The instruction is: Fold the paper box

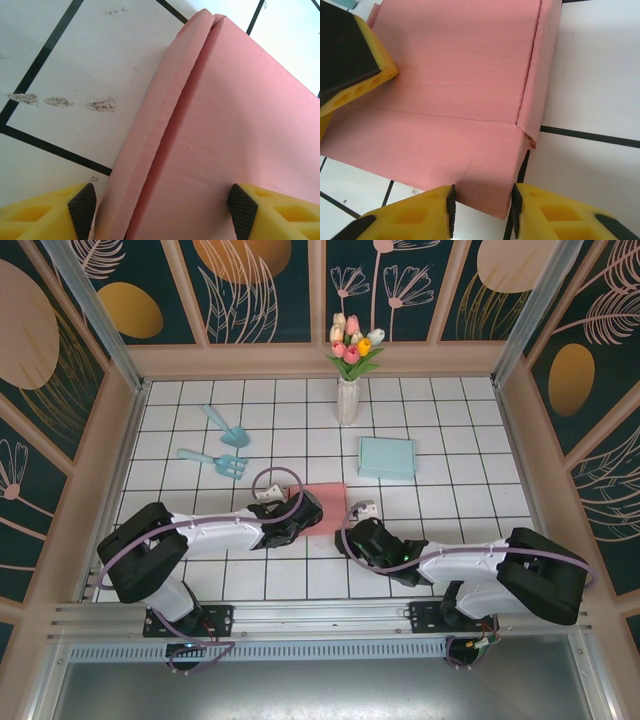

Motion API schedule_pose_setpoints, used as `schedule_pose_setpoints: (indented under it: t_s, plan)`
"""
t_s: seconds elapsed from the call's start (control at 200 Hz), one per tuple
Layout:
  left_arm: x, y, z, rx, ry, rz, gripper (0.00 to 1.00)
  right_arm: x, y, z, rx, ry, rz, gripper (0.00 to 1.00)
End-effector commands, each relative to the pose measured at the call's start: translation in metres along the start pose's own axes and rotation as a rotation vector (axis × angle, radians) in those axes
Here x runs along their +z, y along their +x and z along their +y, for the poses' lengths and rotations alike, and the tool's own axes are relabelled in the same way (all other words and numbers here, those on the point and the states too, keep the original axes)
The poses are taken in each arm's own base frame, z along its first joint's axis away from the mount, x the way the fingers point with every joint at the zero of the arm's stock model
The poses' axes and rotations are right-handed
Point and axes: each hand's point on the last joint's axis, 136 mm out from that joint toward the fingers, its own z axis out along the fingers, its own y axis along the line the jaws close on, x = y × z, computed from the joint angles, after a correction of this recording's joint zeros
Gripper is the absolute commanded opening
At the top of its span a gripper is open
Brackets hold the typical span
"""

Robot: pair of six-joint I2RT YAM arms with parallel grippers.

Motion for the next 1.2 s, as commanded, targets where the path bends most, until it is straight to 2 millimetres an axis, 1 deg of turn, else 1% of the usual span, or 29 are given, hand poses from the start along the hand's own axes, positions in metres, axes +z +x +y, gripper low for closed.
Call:
schedule_pose_setpoints:
  t_s: [0.0, 0.105, 0.22, 0.395, 0.716, 0.831, 1.056, 1.191]
  plan:
    - [0.005, 0.025, 0.105, 0.159, -0.355, 0.126, 0.72, 0.001, -0.003, -0.021, -0.038, 0.106, -0.036, 0.39]
    - [0.006, 0.026, 0.106, 0.161, -0.359, 0.126, 0.72, 0.0, -0.005, -0.022, -0.043, 0.129, -0.039, 0.42]
    - [0.006, 0.026, 0.107, 0.162, -0.361, 0.126, 0.72, -0.002, -0.007, -0.019, -0.05, 0.132, -0.045, 0.43]
    - [0.005, 0.025, 0.107, 0.163, -0.362, 0.124, 0.72, 0.001, -0.008, -0.018, -0.065, 0.141, -0.044, 0.41]
    - [0.004, 0.024, 0.107, 0.163, -0.363, 0.121, 0.72, 0.008, -0.003, -0.019, -0.083, 0.139, -0.044, 0.37]
    - [0.004, 0.024, 0.108, 0.167, -0.365, 0.121, 0.72, 0.009, -0.003, -0.024, -0.09, 0.162, -0.051, 0.37]
    - [0.006, 0.025, 0.109, 0.17, -0.364, 0.123, 0.72, 0.016, 0.005, -0.034, -0.112, 0.178, -0.064, 0.37]
    - [0.008, 0.027, 0.109, 0.174, -0.366, 0.132, 0.72, 0.022, 0.001, -0.031, -0.128, 0.178, -0.093, 0.37]
